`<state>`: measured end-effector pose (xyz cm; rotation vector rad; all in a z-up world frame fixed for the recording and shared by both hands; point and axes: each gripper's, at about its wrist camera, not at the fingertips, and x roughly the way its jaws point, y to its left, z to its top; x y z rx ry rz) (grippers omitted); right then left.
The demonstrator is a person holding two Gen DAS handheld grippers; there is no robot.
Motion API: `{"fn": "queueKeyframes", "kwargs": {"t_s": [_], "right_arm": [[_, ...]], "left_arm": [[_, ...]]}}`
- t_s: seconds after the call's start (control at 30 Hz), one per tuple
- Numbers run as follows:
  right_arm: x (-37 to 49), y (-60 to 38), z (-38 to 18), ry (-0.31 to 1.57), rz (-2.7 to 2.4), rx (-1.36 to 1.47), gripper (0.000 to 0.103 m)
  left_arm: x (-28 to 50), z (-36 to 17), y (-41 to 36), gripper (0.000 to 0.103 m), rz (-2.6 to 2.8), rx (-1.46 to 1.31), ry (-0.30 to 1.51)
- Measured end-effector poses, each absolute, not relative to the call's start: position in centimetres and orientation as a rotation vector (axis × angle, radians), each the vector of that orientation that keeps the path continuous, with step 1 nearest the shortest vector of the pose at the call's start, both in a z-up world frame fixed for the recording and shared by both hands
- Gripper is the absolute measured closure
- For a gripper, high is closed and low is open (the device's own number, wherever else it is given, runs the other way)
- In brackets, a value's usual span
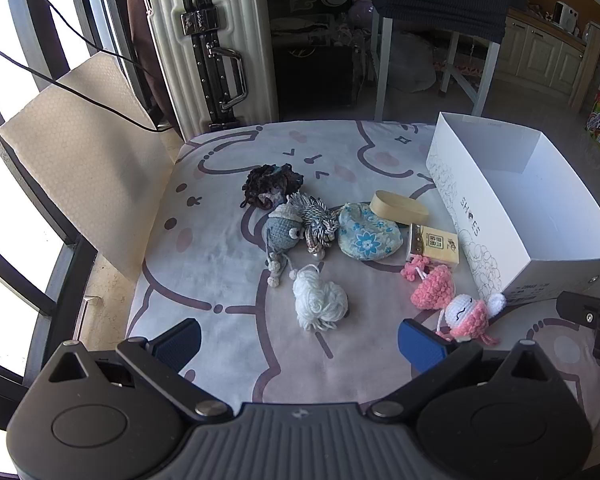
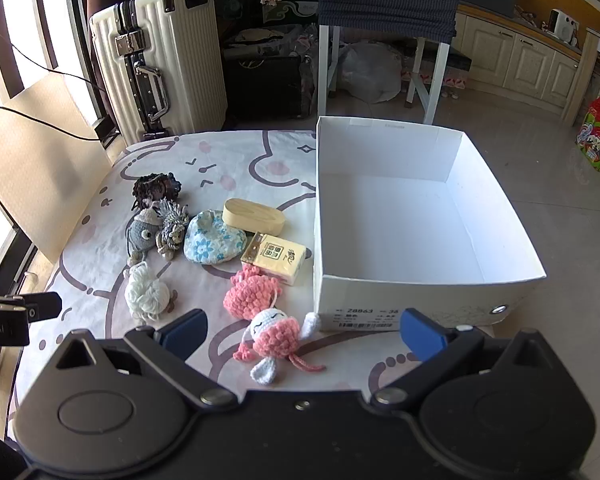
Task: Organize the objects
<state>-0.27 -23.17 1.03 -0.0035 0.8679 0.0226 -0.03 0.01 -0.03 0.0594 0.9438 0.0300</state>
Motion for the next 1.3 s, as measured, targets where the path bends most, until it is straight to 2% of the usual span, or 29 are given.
{"fn": "queueKeyframes", "kwargs": {"t_s": [1.3], "right_arm": [[-0.29,-23.01,0.56,0.872,0.02,-0.008,0.0]], "left_arm": [[-0.14,-0.27,-0.08,0.0,0.028,0.061,0.949]]}}
